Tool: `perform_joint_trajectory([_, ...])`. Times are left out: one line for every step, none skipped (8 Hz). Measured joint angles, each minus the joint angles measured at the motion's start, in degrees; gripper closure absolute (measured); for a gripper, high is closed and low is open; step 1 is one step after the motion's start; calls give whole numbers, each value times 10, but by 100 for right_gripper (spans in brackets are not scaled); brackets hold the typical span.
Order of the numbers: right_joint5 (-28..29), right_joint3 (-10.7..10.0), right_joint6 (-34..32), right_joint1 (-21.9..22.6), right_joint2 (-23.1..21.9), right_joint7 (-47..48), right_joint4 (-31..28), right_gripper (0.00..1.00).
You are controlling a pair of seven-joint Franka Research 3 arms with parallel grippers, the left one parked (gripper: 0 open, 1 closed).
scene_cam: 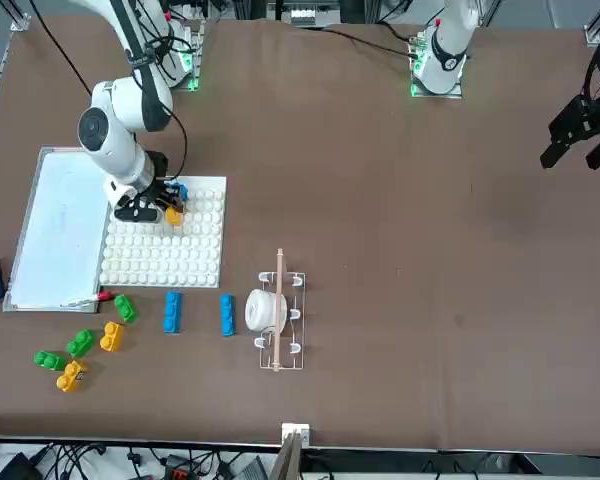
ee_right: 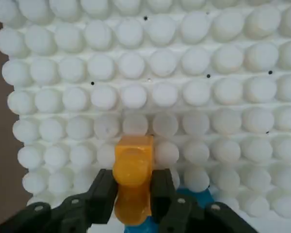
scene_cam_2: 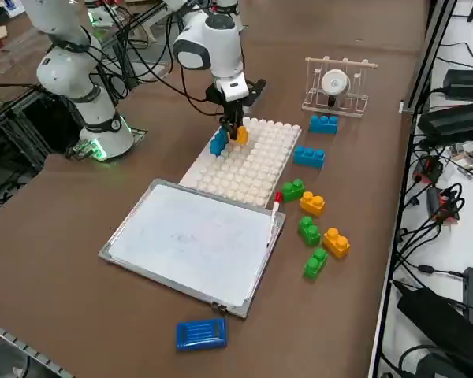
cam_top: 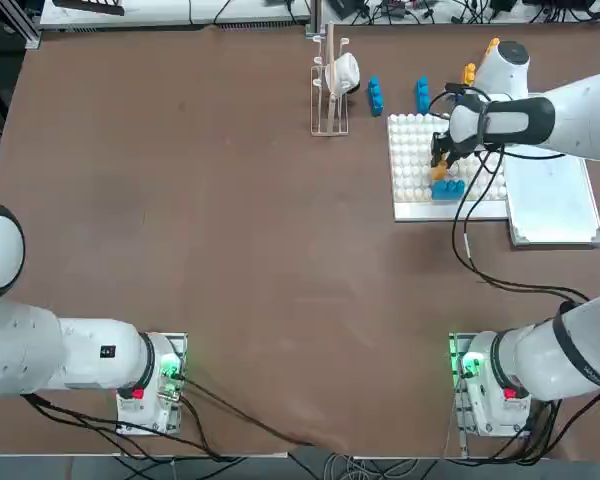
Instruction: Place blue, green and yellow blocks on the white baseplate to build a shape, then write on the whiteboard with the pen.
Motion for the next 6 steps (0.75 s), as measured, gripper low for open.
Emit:
perform_joint_trajectory([0, 0, 0, 0, -1, 0, -1, 59])
perform_joint_trajectory([0, 0, 0, 0, -1, 0, -2, 59])
perform_joint_trajectory([0, 0, 0, 0, -1, 0, -2, 59])
perform_joint_trajectory([0, 0, 1, 0, -1, 0, -3, 59])
perform_joint_trajectory([0, 0, 4, 0, -1, 0, -4, 59])
perform_joint_trajectory([0, 0, 11, 0, 0, 0, -5, 59])
